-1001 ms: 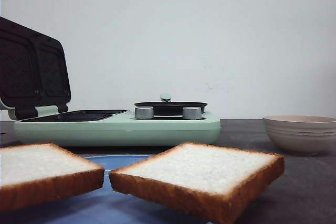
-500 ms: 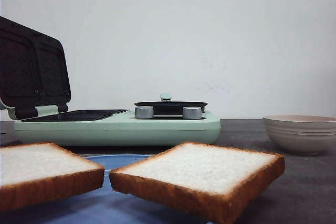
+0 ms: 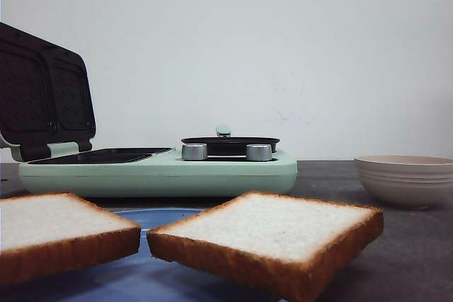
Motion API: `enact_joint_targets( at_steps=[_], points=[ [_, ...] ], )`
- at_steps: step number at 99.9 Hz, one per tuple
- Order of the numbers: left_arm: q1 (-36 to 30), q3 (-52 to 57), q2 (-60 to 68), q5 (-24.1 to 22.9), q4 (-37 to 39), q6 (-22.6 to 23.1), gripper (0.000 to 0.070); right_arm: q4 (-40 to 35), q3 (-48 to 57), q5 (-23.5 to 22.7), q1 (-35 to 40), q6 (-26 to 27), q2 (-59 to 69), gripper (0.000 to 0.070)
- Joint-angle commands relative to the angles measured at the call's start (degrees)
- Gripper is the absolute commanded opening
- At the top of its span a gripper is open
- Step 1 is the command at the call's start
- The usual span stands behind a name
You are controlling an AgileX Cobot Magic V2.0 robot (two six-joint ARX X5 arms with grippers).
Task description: Make breakfast with bread and shrimp
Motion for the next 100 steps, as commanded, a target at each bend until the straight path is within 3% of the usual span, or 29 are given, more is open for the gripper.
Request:
enact_joint_targets(
  at_steps=[1,11,15,18,30,41,50,55,86,100],
  points=[
    [-0.35,3.02,1.97,0.24,-2.51,1.44,0.0015,-0.7,2.16,-1.11,0.02,-2.71,1.95,0.0],
    [-0.92,5.86,4.83,1.01,-8.0,3.06,0.0041,-2.23,4.15,-3.28,0.04,-2.67,4.7,0.0],
    [-1.09,6.19,5.49,1.86,-9.2,3.28,0.0068,-2.47,4.37,-4.55,0.04,-2.62,5.42,0.0031],
    [-1.2,6.19,5.7,2.4,-9.75,3.26,0.0104,-2.49,4.37,-5.6,0.07,-2.47,5.84,0.0094],
    [-1.25,6.19,5.97,2.75,-12.74,3.28,0.0252,-4.48,4.37,-7.15,0.5,-1.55,6.45,0.0454],
    [-1.27,6.19,5.97,3.02,-16.15,3.26,0.0372,-7.78,4.37,-7.19,1.49,-1.29,6.38,0.0564],
    [-1.53,6.19,6.49,3.04,-18.99,3.23,0.052,-10.58,4.37,-7.19,2.36,-1.42,6.38,0.0589],
    [-1.62,6.19,7.21,3.37,-20.28,3.19,0.0562,-11.98,4.37,-7.19,2.89,-1.4,6.4,0.0592],
    [-1.88,6.19,21.66,15.12,-26.56,3.37,0.0561,-13.68,4.37,-7.19,5.49,-1.4,7.37,0.059],
    [-1.88,6.19,30.23,20.96,-30.69,6.86,0.0557,-13.68,4.37,-7.15,6.38,-2.27,7.93,0.059]
  ],
)
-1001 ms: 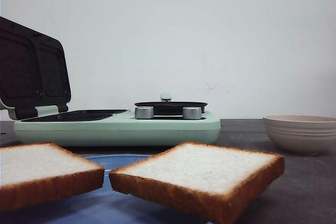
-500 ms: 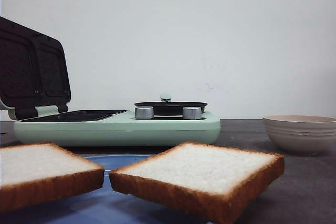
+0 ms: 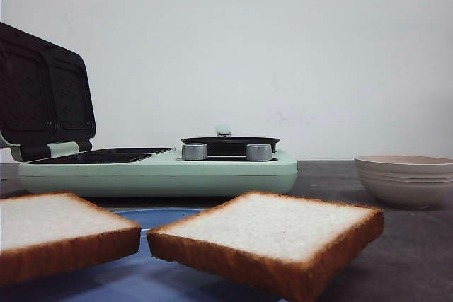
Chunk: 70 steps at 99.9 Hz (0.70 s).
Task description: Make breakfast with bread and shrimp
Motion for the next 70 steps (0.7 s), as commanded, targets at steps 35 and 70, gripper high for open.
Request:
enact_joint_targets(
  at_steps=[35,70],
  points=[
    [-0.15,0.48,17.35,4.39,-6.45,11.67,0.0557,-0.02,0.57,-0.13,1.38,-1.18,0.37,0.0589],
    [-3.19,0.48,23.3,6.67,-6.12,11.74,0.0556,-0.11,0.57,0.5,2.1,-3.5,0.37,0.0589]
  ],
)
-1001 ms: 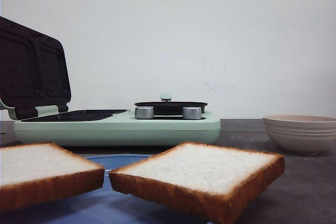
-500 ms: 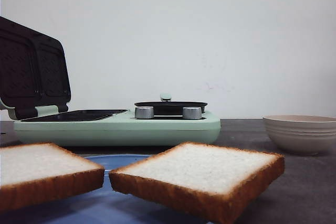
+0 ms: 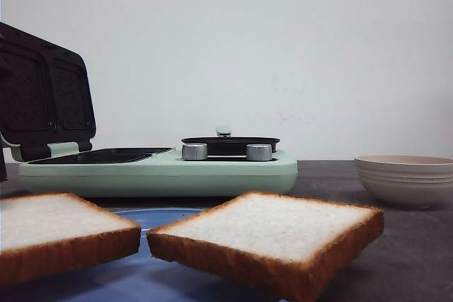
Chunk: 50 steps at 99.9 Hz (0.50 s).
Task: Make breakfast with bread and shrimp
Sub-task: 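Grasp the bread slice nearest the left gripper and lift it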
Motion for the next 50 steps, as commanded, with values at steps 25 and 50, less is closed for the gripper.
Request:
enact_joint_targets(
  at_steps=[25,50],
  points=[
    [-3.65,0.46,4.17,1.38,0.76,0.61,0.055,0.48,0.57,0.22,0.92,-0.83,0.2,0.0588],
    [-3.89,0.46,8.07,1.38,2.69,0.59,0.0445,0.2,0.57,-0.04,0.92,-0.11,0.22,0.0588]
  ],
)
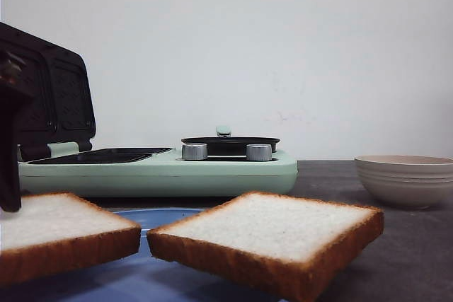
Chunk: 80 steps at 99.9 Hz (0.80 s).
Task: Make breakfast with bread and shrimp
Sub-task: 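Grasp the bread slice nearest the left gripper and lift it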
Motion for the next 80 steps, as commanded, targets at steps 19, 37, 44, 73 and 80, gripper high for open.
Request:
enact_joint_targets(
  at_steps=[19,37,44,73,80],
  points=[
    [-0.79,0.46,1.38,0.24,1.01,1.33,0.0071,-0.83,0.57,-0.26,0.24,1.22,0.2,0.0588],
    [-1.31,0.46,0.48,0.28,0.63,3.52,0.0,-2.71,0.57,-0.24,0.24,1.29,0.2,0.0588],
    [-1.51,0.57,-0.87,0.31,0.59,3.54,0.0,-3.28,0.57,-0.24,0.24,1.29,0.2,0.0588],
    [-1.51,3.89,-9.01,1.57,-0.74,3.37,0.0,-3.72,0.57,-0.15,0.24,1.27,0.2,0.0588],
    [-1.51,5.57,-10.93,1.57,-0.68,3.28,0.0,-3.67,0.57,-0.15,0.24,1.27,0.2,0.0588]
  ],
)
